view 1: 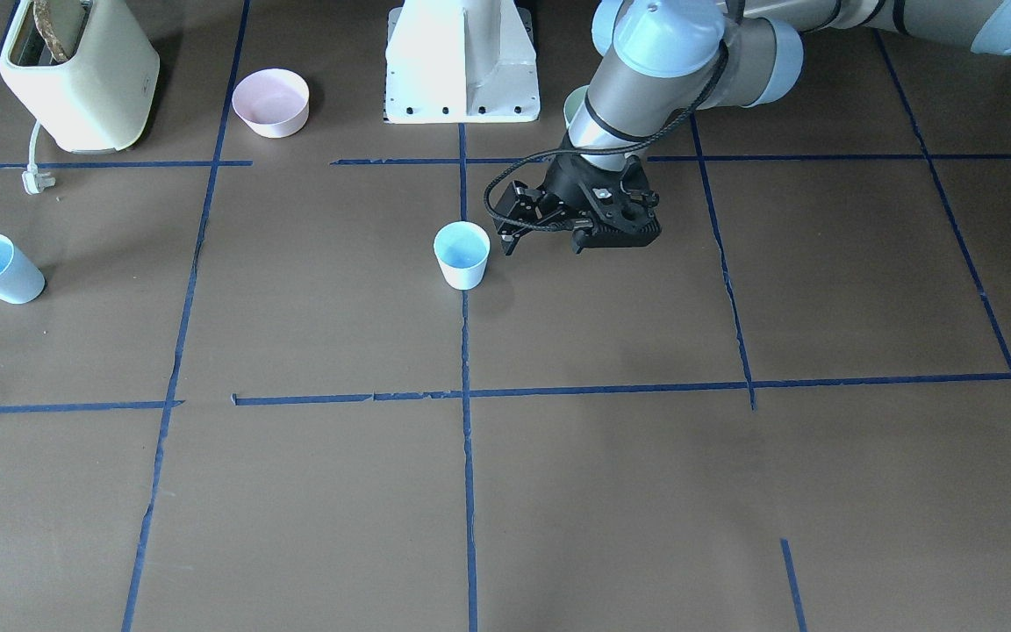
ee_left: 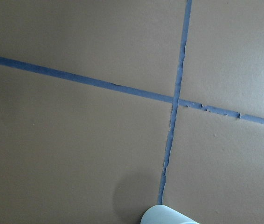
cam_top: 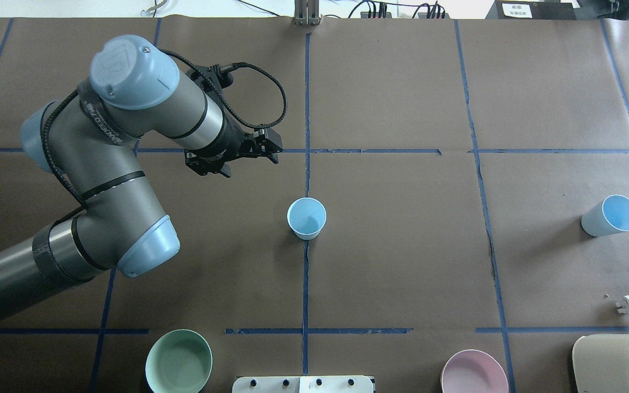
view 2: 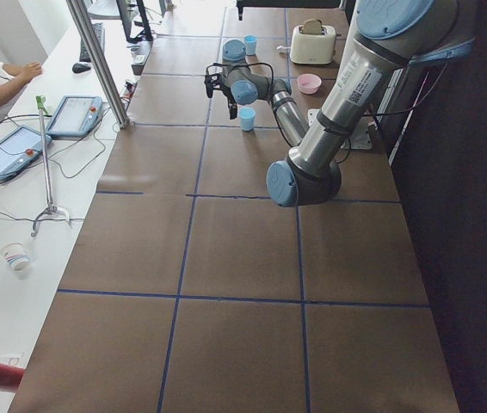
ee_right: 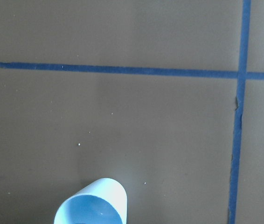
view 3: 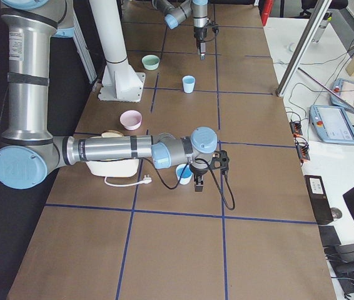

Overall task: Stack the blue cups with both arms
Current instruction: 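Open the left gripper and raise it away from the placed cup, then reach the right gripper down and grasp the other light blue cup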

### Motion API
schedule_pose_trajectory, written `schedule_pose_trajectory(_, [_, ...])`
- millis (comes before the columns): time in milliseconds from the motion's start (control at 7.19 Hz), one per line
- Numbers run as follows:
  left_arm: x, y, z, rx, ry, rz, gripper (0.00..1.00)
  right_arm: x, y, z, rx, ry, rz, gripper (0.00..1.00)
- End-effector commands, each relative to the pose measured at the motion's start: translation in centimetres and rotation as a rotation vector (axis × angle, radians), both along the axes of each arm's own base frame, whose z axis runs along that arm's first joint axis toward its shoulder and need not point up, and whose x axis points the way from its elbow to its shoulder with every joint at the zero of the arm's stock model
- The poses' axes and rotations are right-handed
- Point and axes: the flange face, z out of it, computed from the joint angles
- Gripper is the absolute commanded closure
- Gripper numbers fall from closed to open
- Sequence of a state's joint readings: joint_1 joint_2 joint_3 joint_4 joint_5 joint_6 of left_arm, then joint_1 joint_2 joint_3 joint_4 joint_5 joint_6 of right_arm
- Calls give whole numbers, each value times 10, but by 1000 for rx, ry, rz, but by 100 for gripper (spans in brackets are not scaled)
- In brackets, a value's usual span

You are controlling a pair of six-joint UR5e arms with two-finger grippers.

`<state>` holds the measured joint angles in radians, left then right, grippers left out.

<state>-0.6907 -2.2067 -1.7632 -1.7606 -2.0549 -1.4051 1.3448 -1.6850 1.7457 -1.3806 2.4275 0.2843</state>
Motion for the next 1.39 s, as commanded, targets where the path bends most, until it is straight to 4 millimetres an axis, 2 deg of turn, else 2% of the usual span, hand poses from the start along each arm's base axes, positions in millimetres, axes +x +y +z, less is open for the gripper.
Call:
schedule_pose_trajectory(0, [-13,-3,8,-8,-1,-8,0,-30,27,7,-32,-13,-29,1])
schedule_pose_trajectory(417, [-13,-3,16,-15,-10,-8,0,-54,30,14,-73,23,-47,1])
schedule_pose_trajectory(835, [-13,-1,27,-24,-20,-5,0,-80,17,41,-96,72,-86,2])
schedule_pose_trajectory(974, [-13,-1,27,-24,-20,-5,0,-86,10,45,-100,80,-88,22])
schedule_pose_trajectory(1113, [-13,-2,28,-24,-21,-6,0,-85,10,49,-105,85,-88,80])
schedule_pose_trajectory(1252, [-13,-1,29,-25,-22,-6,0,-85,10,48,-100,90,-86,100])
